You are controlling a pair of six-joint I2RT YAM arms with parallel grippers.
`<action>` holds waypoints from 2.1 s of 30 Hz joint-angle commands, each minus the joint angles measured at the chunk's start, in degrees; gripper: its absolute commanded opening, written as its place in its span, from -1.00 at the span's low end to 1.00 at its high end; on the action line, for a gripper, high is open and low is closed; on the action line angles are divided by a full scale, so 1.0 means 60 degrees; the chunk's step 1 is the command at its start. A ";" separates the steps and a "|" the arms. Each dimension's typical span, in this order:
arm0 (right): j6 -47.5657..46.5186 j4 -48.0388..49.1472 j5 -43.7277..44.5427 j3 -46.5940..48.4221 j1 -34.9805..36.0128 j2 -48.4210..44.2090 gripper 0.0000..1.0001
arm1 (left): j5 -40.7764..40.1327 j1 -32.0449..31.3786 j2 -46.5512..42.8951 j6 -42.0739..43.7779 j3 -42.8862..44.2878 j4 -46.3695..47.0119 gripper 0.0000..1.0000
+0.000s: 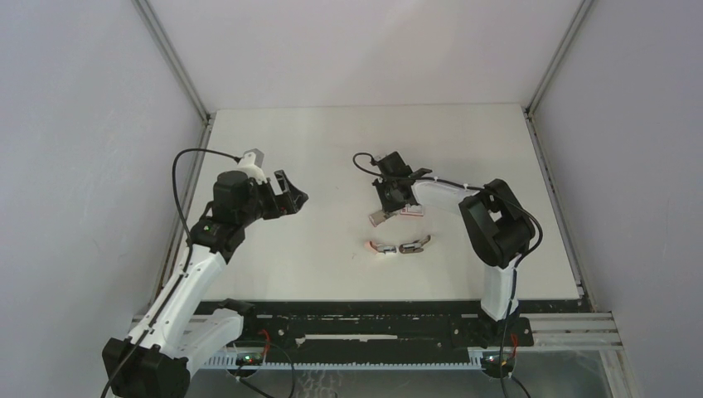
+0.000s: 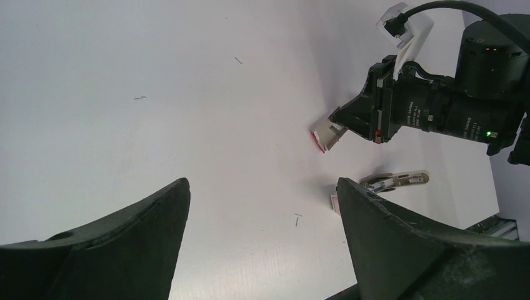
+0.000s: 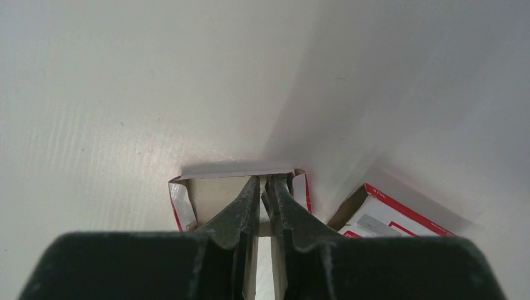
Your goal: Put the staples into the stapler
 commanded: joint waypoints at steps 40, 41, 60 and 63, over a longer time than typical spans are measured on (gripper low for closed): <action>0.1039 0.1638 -0.2372 -0.1380 -0.1286 -0.2521 -1.00 | 0.0646 -0.1189 0.0281 -0.0311 -0.0886 0.3146 0.80; 0.0939 0.1591 -0.2075 -0.1382 -0.1177 -0.2468 -1.00 | 0.0630 -0.1238 0.0357 -0.0362 -0.0899 0.3202 0.81; 0.0072 0.0807 0.0109 -0.0331 -0.0015 -0.0701 -0.35 | 0.0271 -0.1252 0.0488 -0.0509 -0.1068 0.3001 0.82; 0.0013 0.0781 0.0177 -0.0288 0.0002 -0.0618 -0.35 | 0.0207 -0.1260 0.0481 -0.0524 -0.1083 0.2986 0.81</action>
